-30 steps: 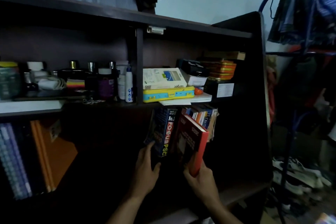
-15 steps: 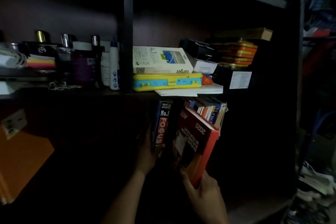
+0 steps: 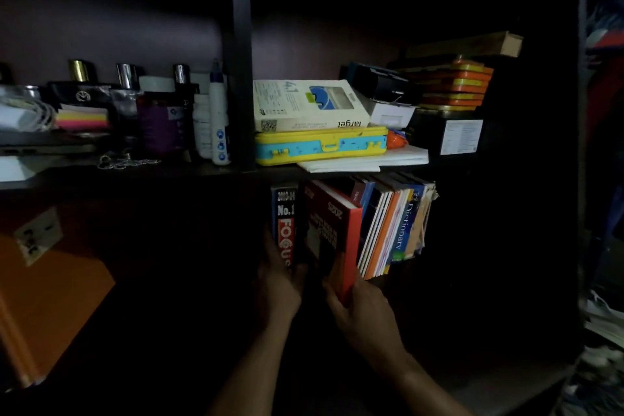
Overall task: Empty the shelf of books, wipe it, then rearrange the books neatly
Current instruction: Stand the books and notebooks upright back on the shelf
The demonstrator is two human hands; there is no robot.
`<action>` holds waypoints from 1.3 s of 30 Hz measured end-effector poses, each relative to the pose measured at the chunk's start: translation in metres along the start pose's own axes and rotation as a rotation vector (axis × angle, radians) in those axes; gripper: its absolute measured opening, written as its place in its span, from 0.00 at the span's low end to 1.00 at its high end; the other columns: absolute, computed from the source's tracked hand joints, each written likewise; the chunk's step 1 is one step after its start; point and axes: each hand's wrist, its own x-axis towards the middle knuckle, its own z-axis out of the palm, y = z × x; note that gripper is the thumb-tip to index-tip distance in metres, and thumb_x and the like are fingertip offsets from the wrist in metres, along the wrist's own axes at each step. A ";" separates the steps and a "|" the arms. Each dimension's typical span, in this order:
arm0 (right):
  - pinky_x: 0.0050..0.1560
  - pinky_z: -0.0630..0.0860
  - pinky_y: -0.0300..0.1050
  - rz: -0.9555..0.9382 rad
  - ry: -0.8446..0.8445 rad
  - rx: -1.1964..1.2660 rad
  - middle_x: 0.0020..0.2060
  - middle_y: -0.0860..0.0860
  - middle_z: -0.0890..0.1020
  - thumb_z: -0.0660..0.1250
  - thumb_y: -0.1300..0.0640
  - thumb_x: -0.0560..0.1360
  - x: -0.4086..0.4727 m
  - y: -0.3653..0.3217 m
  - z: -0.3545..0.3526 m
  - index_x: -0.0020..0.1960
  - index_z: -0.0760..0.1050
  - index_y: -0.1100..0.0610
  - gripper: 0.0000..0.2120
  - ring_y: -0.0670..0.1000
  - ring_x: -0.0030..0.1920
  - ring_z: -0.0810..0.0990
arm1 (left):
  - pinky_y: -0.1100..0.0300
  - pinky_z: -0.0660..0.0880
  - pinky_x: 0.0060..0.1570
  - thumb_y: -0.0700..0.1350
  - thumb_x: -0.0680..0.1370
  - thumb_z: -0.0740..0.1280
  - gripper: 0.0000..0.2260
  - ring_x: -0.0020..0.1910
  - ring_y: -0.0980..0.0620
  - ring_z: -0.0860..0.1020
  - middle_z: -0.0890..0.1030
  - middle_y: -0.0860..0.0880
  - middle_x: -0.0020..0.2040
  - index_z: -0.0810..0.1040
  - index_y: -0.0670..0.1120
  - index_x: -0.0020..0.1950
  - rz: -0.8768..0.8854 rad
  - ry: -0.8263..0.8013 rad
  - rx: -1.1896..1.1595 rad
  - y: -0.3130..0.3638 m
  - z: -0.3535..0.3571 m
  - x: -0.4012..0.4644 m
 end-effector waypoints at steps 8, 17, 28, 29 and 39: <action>0.42 0.82 0.49 -0.013 0.207 0.225 0.43 0.39 0.77 0.77 0.41 0.68 0.001 0.002 0.000 0.49 0.56 0.40 0.28 0.43 0.41 0.80 | 0.41 0.69 0.66 0.56 0.71 0.75 0.46 0.75 0.38 0.66 0.64 0.42 0.78 0.54 0.53 0.82 0.127 0.023 0.152 0.006 0.001 -0.004; 0.51 0.72 0.33 -0.238 0.069 0.114 0.53 0.43 0.74 0.68 0.56 0.77 0.014 0.017 0.016 0.60 0.71 0.49 0.14 0.38 0.52 0.74 | 0.42 0.67 0.68 0.51 0.77 0.71 0.42 0.75 0.40 0.64 0.63 0.45 0.79 0.46 0.60 0.81 0.155 -0.018 0.230 0.005 0.002 -0.006; 0.59 0.77 0.41 -0.285 -0.070 -0.127 0.73 0.49 0.60 0.62 0.51 0.76 0.016 0.014 0.017 0.80 0.57 0.54 0.34 0.50 0.67 0.71 | 0.43 0.66 0.70 0.57 0.74 0.73 0.44 0.75 0.41 0.64 0.64 0.42 0.77 0.51 0.53 0.83 0.098 -0.028 0.106 0.007 0.004 -0.007; 0.61 0.77 0.41 -0.286 -0.078 -0.130 0.73 0.50 0.59 0.62 0.52 0.76 0.017 0.015 0.017 0.81 0.57 0.55 0.35 0.51 0.67 0.71 | 0.43 0.66 0.71 0.58 0.75 0.72 0.44 0.76 0.41 0.63 0.62 0.43 0.78 0.50 0.53 0.83 0.085 -0.037 0.115 0.007 0.005 -0.007; 0.78 0.56 0.40 -0.236 0.006 -0.011 0.81 0.49 0.48 0.62 0.48 0.74 0.019 0.018 0.019 0.81 0.54 0.57 0.39 0.46 0.81 0.49 | 0.45 0.65 0.72 0.58 0.76 0.71 0.43 0.77 0.42 0.63 0.62 0.44 0.79 0.49 0.49 0.83 -0.031 -0.118 0.077 0.004 0.008 -0.006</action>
